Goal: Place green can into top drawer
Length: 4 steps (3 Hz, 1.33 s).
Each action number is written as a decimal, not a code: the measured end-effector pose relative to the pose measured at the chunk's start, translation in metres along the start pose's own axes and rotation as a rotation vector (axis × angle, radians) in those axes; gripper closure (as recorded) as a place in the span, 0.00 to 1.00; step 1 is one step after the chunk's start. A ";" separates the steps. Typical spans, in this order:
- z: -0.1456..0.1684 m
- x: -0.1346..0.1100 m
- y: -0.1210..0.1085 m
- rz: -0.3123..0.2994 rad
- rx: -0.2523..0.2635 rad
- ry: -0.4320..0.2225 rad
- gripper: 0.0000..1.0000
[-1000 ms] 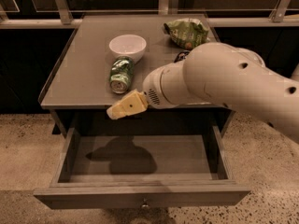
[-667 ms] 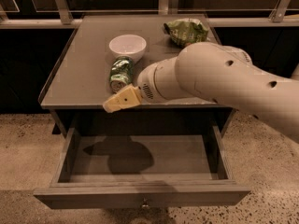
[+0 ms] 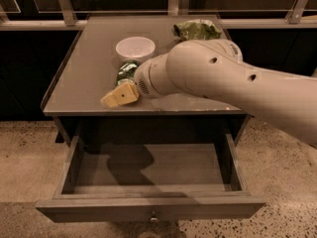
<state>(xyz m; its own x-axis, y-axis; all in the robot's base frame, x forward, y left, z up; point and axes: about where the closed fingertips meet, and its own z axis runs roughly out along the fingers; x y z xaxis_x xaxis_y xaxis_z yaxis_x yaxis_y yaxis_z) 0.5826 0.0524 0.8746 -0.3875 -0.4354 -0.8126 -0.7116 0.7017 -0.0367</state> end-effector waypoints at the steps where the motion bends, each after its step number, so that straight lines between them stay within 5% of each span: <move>1: 0.014 0.004 -0.010 0.032 0.015 -0.002 0.00; 4: 0.053 0.005 -0.028 0.073 0.055 0.026 0.00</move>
Offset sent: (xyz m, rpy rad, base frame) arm 0.0387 0.0004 -0.0468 0.0171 0.0593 -0.0974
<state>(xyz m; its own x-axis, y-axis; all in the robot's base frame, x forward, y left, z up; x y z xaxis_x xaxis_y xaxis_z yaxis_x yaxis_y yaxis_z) 0.6320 0.0605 0.8408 -0.4523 -0.3960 -0.7991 -0.6483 0.7613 -0.0103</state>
